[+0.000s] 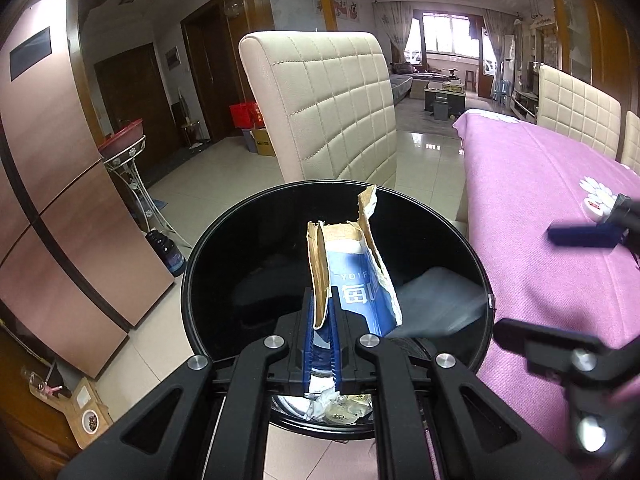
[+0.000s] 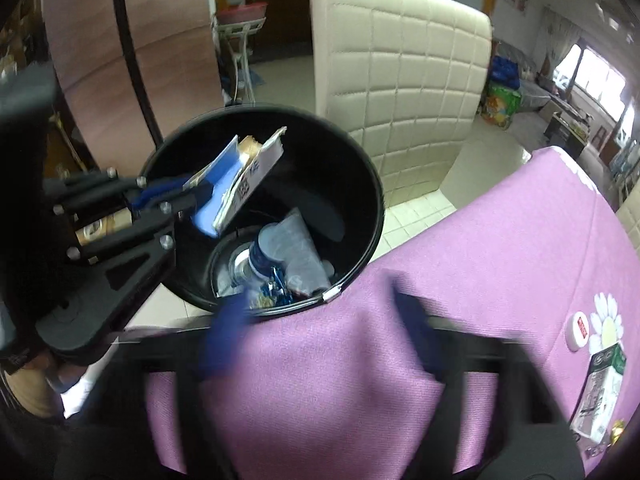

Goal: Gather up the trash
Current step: 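Release the carton piece and clear tray into the black bin with both tools, then move the left tool to the white milk carton while the right tool moves to the checkered wrapper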

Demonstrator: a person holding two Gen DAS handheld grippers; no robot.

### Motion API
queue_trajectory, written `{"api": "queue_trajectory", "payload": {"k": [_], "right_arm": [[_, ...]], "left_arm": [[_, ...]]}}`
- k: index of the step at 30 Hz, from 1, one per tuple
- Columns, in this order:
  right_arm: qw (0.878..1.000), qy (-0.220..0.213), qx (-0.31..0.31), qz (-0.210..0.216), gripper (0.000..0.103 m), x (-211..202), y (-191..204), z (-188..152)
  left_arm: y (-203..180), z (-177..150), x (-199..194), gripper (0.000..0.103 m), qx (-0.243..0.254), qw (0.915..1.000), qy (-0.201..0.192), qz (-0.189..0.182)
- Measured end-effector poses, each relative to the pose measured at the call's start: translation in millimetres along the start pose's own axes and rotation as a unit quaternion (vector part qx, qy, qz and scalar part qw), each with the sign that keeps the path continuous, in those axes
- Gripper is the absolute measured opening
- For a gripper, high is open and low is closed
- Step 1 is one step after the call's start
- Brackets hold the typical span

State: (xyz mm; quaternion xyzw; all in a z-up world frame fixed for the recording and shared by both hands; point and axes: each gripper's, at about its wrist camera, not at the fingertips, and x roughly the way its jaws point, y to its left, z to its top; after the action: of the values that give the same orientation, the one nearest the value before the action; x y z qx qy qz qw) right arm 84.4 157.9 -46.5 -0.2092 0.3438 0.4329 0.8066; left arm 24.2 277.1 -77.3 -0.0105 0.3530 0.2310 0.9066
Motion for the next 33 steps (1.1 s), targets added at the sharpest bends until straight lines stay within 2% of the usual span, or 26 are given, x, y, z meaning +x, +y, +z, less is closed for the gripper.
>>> {"api": "queue_trajectory", "payload": {"k": [8,14,17,18,20,21,22,24,27,33], "right_arm": [[0.999,-0.003,-0.019,-0.033,0.081,-6.7,1.9,-5.0],[0.999,-0.005,-0.012,-0.052,0.082,-13.6,-8.1,-12.8],[0.998,-0.004,-0.006,-0.059,0.083,-17.8,-14.8,-16.6],[0.998,-0.005,-0.003,-0.061,0.083,-19.6,-17.2,-18.0],[0.998,-0.006,0.000,-0.064,0.083,-22.3,-21.5,-20.3],[0.998,-0.006,0.001,-0.065,0.083,-24.4,-23.9,-21.6],[0.998,-0.007,0.003,-0.067,0.083,-26.5,-26.4,-22.9],[0.997,-0.008,0.007,-0.071,0.083,-30.6,-30.7,-25.4],[0.997,-0.010,0.013,-0.080,0.083,-35.7,-37.5,-29.3],[0.991,-0.013,0.041,-0.125,0.084,-56.1,-69.8,-54.7]], "left_arm": [[0.3,-1.3,1.4,0.007,-0.001,1.0000,0.006,-0.001],[-4.2,-0.2,2.5,0.008,0.003,1.0000,0.005,-0.002],[-2.4,1.4,6.3,0.008,-0.006,0.9998,0.018,-0.010],[-1.9,1.7,7.4,0.012,-0.009,0.9996,0.023,-0.013],[-0.9,2.2,10.1,0.047,-0.013,0.9992,0.033,-0.021],[-1.1,2.3,8.6,0.081,-0.014,0.9993,0.028,-0.022],[-1.1,1.9,3.5,0.088,-0.015,0.9996,0.012,-0.021],[-4.7,1.5,-7.8,0.088,-0.002,0.9997,-0.022,-0.007],[-13.7,2.2,-13.6,0.088,0.025,0.9990,-0.036,0.008],[-29.4,3.1,-14.9,0.088,0.036,0.9985,-0.030,-0.027]]}}
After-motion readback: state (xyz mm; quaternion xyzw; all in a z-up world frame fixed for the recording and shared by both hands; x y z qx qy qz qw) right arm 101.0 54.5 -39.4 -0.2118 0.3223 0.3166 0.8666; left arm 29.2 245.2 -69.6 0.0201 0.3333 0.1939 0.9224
